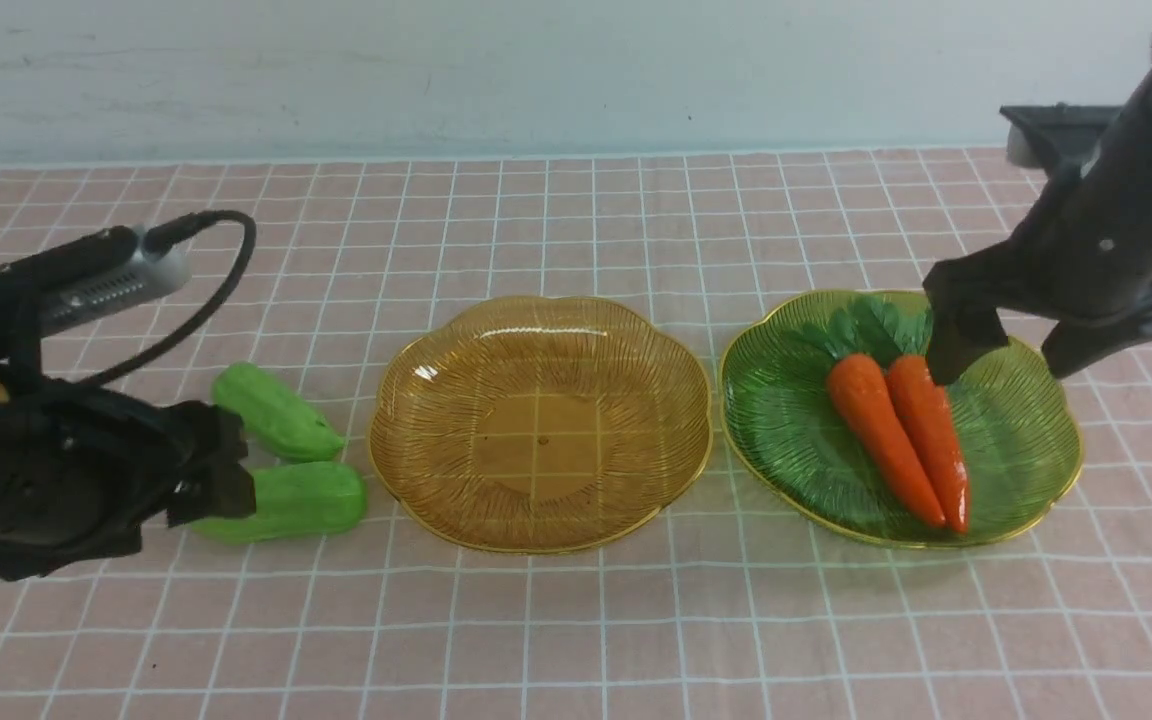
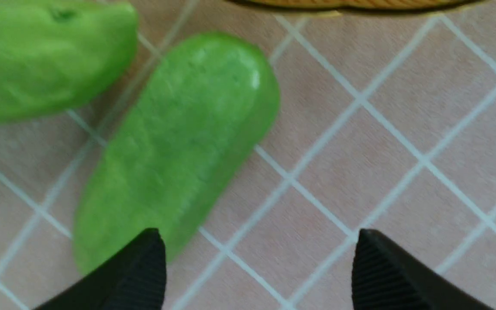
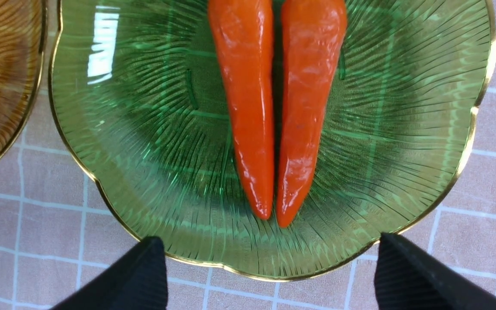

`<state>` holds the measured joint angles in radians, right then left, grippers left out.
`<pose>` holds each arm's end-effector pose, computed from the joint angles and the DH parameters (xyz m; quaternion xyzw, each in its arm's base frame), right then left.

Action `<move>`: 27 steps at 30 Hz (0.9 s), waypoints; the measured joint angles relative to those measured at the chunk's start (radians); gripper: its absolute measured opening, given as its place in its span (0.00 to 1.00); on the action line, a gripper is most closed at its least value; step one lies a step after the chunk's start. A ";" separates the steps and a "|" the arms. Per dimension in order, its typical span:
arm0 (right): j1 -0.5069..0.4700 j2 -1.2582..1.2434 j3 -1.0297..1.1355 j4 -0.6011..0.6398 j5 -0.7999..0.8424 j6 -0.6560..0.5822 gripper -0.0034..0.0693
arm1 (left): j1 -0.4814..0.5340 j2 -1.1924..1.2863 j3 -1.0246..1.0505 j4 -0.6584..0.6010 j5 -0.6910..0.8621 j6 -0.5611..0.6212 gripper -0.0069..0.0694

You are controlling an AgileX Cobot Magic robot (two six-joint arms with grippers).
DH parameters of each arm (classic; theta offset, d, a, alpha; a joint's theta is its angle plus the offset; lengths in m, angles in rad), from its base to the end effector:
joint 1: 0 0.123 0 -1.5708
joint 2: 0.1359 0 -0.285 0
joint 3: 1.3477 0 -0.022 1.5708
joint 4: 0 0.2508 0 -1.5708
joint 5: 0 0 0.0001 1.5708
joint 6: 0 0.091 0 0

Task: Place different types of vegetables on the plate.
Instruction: 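Put the green cucumber next to the left plate into that plate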

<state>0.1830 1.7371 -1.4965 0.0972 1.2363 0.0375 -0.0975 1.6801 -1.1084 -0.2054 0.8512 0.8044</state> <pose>0.3450 0.0723 0.2894 -0.0606 0.9929 0.0568 0.0846 0.3202 -0.0454 0.2149 0.3783 0.9144 -0.0389 0.1387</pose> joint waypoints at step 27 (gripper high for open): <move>0.000 0.000 0.003 0.064 0.000 -0.074 0.86 | -0.001 0.081 -0.156 -0.043 0.060 -0.232 0.46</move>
<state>0.1830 1.7371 -1.4935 0.1613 1.2366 -0.0361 -0.0985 1.7612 -1.2640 -0.2481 0.9114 0.5729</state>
